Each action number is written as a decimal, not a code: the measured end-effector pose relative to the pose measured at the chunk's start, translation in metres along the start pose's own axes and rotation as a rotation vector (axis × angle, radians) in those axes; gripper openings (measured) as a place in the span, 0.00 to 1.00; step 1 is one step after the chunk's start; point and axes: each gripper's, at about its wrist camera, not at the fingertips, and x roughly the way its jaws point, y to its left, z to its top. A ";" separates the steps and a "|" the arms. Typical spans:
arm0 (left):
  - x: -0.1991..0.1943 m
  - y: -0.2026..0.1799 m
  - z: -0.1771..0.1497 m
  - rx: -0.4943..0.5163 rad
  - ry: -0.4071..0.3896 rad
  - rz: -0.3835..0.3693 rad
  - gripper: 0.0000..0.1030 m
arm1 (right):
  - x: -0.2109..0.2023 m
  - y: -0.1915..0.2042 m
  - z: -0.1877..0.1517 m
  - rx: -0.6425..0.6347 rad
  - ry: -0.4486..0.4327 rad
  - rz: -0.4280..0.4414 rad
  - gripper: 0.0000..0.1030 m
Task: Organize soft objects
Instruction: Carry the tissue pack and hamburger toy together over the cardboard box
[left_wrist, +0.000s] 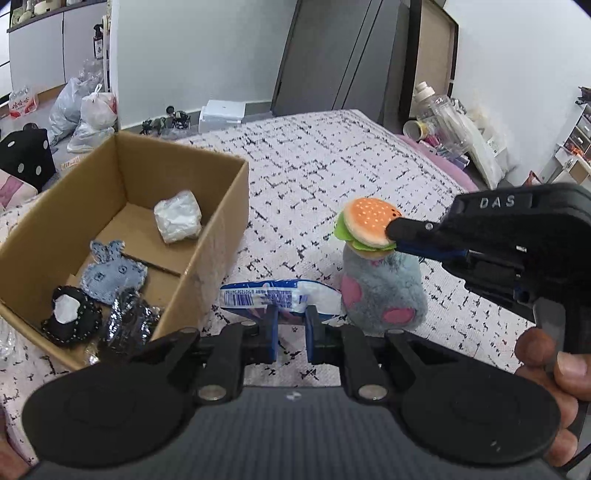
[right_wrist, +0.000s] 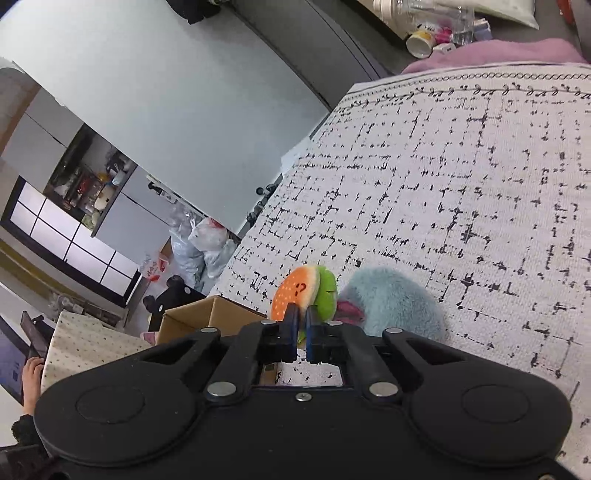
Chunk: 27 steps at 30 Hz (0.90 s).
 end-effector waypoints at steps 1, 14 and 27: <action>-0.002 0.000 0.001 0.000 -0.004 -0.001 0.12 | -0.003 0.001 -0.001 0.001 -0.005 0.005 0.04; -0.051 -0.005 0.025 0.029 -0.100 -0.047 0.12 | -0.038 0.020 -0.004 -0.024 -0.085 0.072 0.04; -0.088 0.022 0.052 0.008 -0.185 -0.016 0.12 | -0.035 0.050 -0.007 -0.102 -0.117 0.150 0.04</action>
